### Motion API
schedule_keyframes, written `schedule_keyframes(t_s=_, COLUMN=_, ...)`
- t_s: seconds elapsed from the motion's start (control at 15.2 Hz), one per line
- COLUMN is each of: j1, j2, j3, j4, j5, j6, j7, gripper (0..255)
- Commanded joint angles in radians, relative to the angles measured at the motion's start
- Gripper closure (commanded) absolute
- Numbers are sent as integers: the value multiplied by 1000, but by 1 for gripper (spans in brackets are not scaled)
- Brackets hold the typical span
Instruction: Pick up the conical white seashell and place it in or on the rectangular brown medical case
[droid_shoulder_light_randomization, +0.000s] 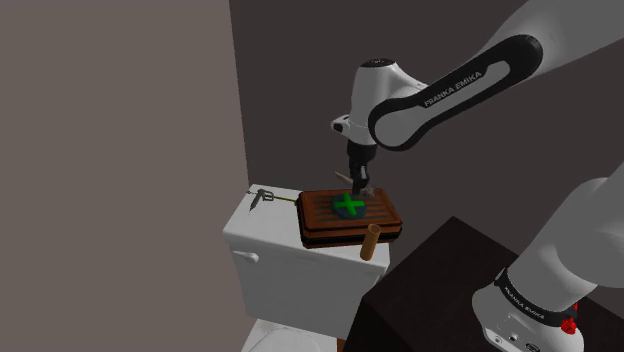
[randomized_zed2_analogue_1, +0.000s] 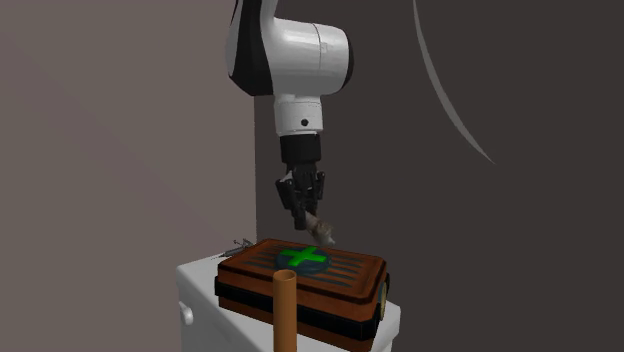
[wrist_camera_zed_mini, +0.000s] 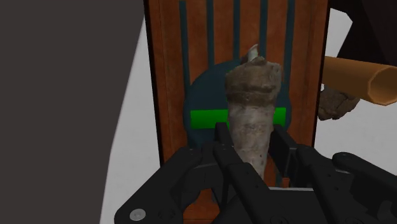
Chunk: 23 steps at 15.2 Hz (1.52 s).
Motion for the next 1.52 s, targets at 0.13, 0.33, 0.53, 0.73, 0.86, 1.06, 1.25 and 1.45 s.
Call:
schedule_keyframes(t_s=0.13, j1=-3, j2=40, j3=2, j4=-21, j5=-17, j6=60, j7=14, gripper=255)
schedule_keyframes(t_s=0.33, j1=-6, j2=74, j3=2, j4=-31, j5=-33, j6=103, j7=28, gripper=255)
schedule_keyframes(t_s=0.53, j1=-7, j2=95, j3=2, j4=-36, j5=-43, j6=128, j7=37, gripper=255)
schedule_keyframes(t_s=0.73, j1=-7, j2=95, j3=2, j4=-36, j5=-43, j6=128, j7=37, gripper=255)
schedule_keyframes(t_s=0.86, j1=-7, j2=95, j3=2, j4=-36, j5=-43, j6=128, j7=37, gripper=255)
schedule_keyframes(t_s=1.06, j1=-7, j2=94, j3=2, j4=-36, j5=-43, j6=128, j7=37, gripper=0)
schedule_keyframes(t_s=1.25, j1=-7, j2=94, j3=2, j4=-36, j5=-43, j6=128, j7=36, gripper=0)
schedule_keyframes(t_s=1.45, j1=-2, j2=36, j3=4, j4=-19, j5=-15, j6=55, j7=17, gripper=0)
